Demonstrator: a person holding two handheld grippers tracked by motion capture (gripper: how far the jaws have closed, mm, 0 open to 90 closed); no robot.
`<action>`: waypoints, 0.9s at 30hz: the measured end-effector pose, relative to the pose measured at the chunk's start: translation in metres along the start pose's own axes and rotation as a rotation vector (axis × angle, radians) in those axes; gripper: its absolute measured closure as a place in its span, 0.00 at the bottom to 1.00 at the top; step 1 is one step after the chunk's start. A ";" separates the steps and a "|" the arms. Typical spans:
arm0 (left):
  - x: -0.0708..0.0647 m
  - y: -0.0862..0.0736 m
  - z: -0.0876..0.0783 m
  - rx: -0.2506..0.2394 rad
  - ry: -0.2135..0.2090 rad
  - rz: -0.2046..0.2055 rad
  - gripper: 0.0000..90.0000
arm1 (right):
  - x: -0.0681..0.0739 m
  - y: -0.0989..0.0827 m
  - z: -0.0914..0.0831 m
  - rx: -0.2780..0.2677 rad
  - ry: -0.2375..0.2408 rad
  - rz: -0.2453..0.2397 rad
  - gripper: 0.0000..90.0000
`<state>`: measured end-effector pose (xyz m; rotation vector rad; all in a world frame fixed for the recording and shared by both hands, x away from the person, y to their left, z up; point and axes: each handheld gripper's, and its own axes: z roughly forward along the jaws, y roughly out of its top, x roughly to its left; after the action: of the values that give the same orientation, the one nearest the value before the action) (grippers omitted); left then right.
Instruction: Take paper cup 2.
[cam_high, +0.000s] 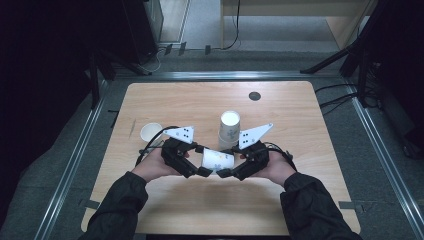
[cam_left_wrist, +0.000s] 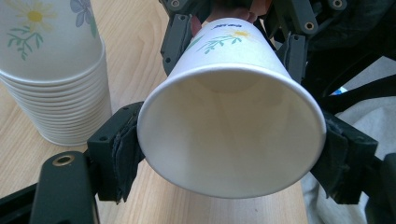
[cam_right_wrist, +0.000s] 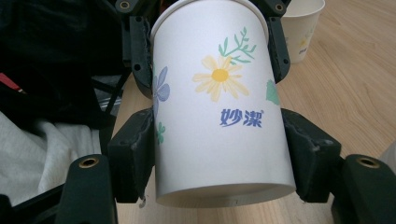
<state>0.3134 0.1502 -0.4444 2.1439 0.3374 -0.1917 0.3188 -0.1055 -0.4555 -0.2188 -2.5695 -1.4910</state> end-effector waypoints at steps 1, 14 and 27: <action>0.000 0.000 0.000 0.000 0.000 0.000 0.24 | 0.000 0.000 0.000 0.001 -0.002 0.000 0.37; -0.001 0.001 -0.005 0.023 0.006 0.014 0.27 | -0.001 -0.001 0.002 0.017 0.015 0.019 0.33; 0.001 0.015 -0.025 0.151 0.090 0.023 0.27 | -0.003 -0.007 -0.003 0.043 -0.044 0.041 0.30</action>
<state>0.3192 0.1627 -0.4186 2.3092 0.3600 -0.1110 0.3202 -0.1115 -0.4610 -0.3006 -2.6119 -1.4305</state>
